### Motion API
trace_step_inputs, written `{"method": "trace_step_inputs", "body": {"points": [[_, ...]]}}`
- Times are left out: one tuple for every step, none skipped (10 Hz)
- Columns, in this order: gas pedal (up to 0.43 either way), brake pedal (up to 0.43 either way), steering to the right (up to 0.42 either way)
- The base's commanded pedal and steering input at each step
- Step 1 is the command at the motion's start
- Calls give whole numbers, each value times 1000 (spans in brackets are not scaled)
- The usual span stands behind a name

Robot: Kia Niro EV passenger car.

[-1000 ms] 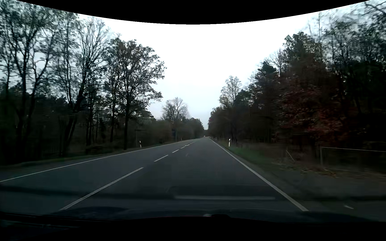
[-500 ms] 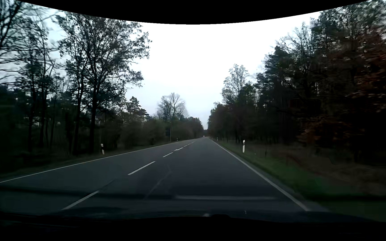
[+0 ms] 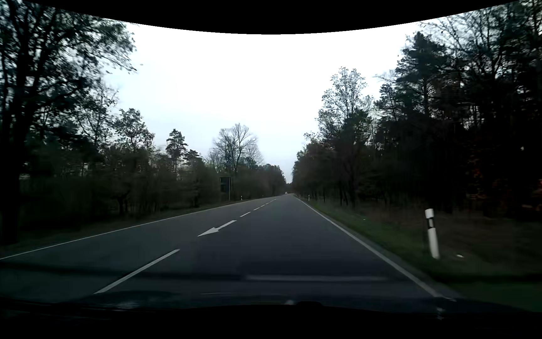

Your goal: Follow the waypoints while adhering to traffic rules and regulations

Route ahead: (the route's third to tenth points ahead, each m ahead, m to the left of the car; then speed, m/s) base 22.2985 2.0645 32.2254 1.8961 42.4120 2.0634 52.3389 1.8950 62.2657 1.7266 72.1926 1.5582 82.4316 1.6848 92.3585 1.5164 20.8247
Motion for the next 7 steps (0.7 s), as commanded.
{"method": "trace_step_inputs", "body": {"points": [[390,0,1],[390,0,1],[390,0,1],[390,0,1],[390,0,1],[390,0,1],[390,0,1]]}}
